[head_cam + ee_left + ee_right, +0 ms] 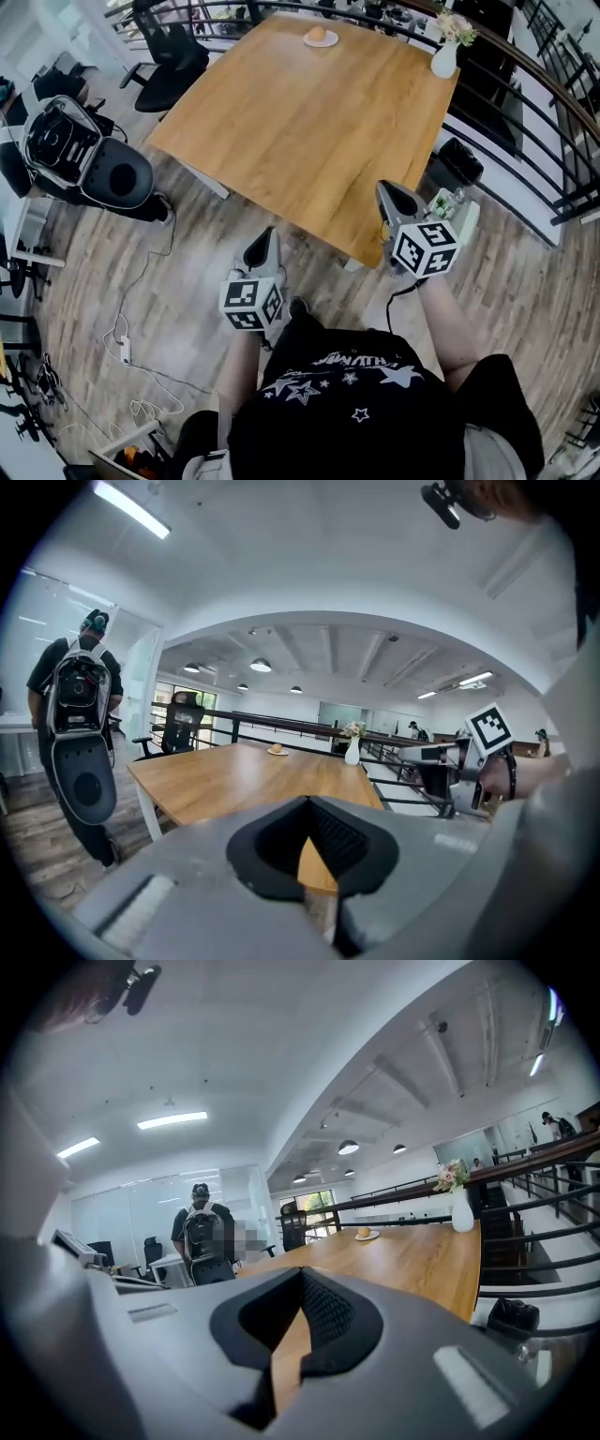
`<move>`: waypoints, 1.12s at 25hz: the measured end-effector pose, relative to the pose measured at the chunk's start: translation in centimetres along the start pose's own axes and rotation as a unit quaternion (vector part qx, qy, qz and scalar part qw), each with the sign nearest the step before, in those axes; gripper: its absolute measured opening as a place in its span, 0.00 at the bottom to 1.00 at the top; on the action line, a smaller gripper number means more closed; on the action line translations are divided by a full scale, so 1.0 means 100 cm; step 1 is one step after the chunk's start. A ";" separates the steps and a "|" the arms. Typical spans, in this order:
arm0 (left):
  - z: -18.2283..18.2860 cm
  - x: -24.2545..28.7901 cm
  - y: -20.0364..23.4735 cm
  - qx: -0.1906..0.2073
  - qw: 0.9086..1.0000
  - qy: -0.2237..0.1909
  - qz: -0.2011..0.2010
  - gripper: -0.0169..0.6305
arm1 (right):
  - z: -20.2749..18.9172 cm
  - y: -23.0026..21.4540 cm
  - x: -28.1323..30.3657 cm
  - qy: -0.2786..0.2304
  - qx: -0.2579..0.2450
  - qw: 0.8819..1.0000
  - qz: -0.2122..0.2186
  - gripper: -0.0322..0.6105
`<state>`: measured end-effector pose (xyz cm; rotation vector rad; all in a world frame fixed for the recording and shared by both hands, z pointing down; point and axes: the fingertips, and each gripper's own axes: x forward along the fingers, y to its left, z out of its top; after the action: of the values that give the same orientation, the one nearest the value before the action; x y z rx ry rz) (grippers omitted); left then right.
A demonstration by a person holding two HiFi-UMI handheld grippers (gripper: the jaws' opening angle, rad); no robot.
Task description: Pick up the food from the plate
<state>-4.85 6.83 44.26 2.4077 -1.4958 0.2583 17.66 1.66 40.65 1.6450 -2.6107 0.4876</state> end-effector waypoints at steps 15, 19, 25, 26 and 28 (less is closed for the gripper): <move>0.041 0.043 0.144 0.010 0.998 0.002 -0.057 0.03 | 0.034 0.031 0.112 -0.021 0.012 0.996 -0.089 0.05; 0.052 0.057 0.174 0.000 0.998 -0.004 -0.055 0.03 | 0.040 0.036 0.137 -0.019 0.012 0.996 -0.091 0.05; 0.066 0.088 0.200 -0.003 0.999 -0.006 -0.048 0.03 | 0.056 0.009 0.165 -0.027 0.024 0.993 -0.110 0.05; 0.068 0.093 0.203 -0.002 0.999 -0.004 -0.048 0.03 | 0.059 0.002 0.170 -0.029 0.026 0.993 -0.114 0.05; 0.073 0.106 0.209 0.000 0.999 0.000 -0.047 0.03 | 0.066 -0.013 0.185 -0.032 0.031 0.992 -0.120 0.05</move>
<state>-18.93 -13.29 43.78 2.4695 -1.3787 0.2387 11.55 -16.85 37.99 1.9931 -2.4141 0.5155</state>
